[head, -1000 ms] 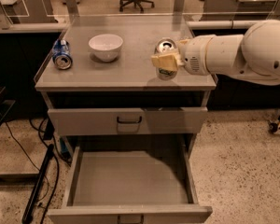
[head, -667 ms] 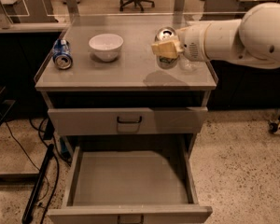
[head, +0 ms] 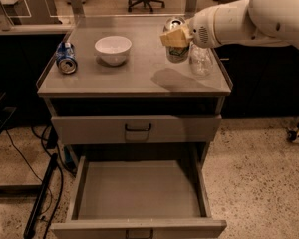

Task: Pick 7up can from middle drawer and place on counter

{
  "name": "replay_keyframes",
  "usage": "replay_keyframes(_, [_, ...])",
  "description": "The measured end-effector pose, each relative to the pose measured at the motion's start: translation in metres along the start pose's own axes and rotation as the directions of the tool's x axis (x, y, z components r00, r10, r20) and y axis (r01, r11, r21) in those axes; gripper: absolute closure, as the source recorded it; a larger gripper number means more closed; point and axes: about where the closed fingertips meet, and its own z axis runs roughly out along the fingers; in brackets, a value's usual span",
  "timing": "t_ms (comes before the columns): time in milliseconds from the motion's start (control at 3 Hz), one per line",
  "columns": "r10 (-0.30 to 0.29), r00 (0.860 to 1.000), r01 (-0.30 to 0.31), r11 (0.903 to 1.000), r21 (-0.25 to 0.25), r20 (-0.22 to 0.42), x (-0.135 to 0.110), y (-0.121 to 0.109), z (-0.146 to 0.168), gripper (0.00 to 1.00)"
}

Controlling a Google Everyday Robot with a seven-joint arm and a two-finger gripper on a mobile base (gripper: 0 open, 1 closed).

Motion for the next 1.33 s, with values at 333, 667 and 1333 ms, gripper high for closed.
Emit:
replay_keyframes(333, [0.022, 0.999, -0.024, 0.9983, -0.053, -0.041, 0.01, -0.008, 0.022, 1.0])
replay_keyframes(667, [0.035, 0.997, -0.042, 0.9943, -0.098, -0.074, 0.018, -0.014, 0.037, 1.0])
replay_keyframes(1333, [0.044, 0.992, -0.066, 0.9805, -0.185, -0.12, 0.036, -0.014, 0.057, 1.0])
